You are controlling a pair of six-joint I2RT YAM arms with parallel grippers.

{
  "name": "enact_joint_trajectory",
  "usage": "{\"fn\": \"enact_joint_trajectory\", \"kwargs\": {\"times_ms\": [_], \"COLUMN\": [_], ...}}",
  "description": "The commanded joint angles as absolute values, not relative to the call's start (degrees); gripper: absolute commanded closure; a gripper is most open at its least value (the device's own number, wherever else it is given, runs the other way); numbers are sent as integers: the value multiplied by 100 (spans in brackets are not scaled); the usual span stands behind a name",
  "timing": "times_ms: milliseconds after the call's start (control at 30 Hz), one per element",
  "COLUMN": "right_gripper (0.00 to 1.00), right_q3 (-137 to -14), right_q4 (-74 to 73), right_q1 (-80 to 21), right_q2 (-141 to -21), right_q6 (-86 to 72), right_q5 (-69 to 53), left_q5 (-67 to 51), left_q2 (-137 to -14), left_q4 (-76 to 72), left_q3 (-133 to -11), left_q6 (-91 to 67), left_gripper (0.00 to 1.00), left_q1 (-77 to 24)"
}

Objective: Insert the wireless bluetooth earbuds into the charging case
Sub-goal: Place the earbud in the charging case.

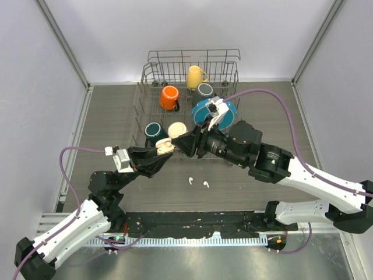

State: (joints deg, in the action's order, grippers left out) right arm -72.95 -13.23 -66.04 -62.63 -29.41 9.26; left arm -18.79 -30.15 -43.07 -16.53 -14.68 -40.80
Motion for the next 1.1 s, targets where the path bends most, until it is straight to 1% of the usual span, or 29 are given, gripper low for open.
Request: {"fn": "enact_joint_trajectory", "kwargs": {"times_ms": [0,267,367,667,733,767,900,1067], "right_gripper": [58,58,59,75,77,77,63,63], "right_q3": [-7409,-7453,-7444,-7392,-7321,-7313,-7260,-7286], "right_q4": [-1151,-1178,-1257,-1600,-1529,-1529,-1494,-1477], "right_q1": [-6609,-6609,-6609,-6609,-6609,-6609,-6601,-6609], "right_q2": [-6530,-6724,-6724,-6715,-6645,-6610,-6495,-6425], "right_q6": [-2988,-2997,-3006,-2988,-2997,-3006,-2971,-2900], "right_q5": [976,826,809,475,501,536,782,836], "left_q5": [-2056,-2259,-2241,-2136,-2127,-2136,-2136,-2118], "left_q2": [-3067,-3173,-3164,-3164,-3164,-3164,-3155,-3120], "left_q4": [-4641,-4702,-4720,-4764,-4781,-4781,-4772,-4746], "left_q3": [-1705,-1767,-1758,-1749,-1740,-1740,-1740,-1731], "left_q6": [-1520,-1600,-1600,-1591,-1591,-1600,-1608,-1617], "left_gripper": [100,100,100,100,100,100,100,100], "left_q1": [-4078,-4087,-4078,-4087,-4087,-4078,-4078,-4087]}}
